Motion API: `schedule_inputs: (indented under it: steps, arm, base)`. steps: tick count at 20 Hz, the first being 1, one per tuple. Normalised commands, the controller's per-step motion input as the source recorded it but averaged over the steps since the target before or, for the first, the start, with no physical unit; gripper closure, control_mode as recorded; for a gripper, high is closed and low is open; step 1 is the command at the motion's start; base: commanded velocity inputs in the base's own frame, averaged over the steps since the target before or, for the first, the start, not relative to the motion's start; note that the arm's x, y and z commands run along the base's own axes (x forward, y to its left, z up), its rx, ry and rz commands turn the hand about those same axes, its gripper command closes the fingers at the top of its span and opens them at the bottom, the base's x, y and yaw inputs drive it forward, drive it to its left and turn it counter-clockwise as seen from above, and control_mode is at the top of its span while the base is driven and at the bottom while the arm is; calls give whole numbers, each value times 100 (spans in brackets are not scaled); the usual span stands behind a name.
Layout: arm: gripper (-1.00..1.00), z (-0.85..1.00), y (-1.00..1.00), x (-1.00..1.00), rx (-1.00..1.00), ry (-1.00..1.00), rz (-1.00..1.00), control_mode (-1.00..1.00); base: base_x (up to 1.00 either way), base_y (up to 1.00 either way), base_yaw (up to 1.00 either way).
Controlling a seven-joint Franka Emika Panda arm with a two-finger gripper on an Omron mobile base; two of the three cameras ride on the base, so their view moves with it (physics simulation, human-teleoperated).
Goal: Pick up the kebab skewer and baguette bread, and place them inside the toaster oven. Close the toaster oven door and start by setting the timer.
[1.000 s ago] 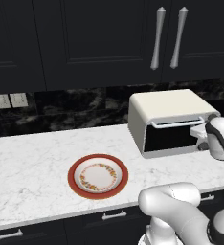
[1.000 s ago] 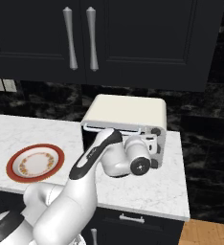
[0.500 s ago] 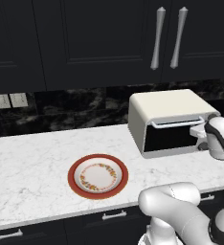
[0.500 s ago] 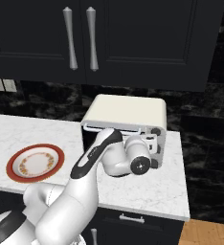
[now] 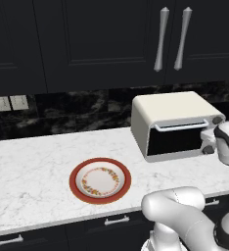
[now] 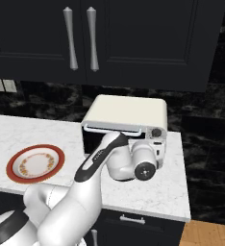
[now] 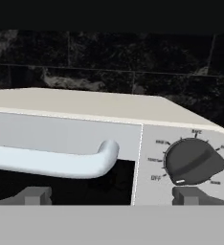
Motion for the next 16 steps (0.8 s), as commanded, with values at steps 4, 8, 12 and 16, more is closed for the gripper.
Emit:
schedule_inputs:
  steps: [4,8,12,16]
  arm:
    - [-100,0,-23,-33,0,0,-10,-100]
    - [-100,-3,-5,-26,0,0,-9,-100]
    - [-100,-2,0,-4,0,0,-6,-100]
    - [-100,0,0,0,1,0,-1,-100]
  base:
    - [0,0,0]
    - [0,0,0]
    - [0,0,0]
    - [0,0,0]
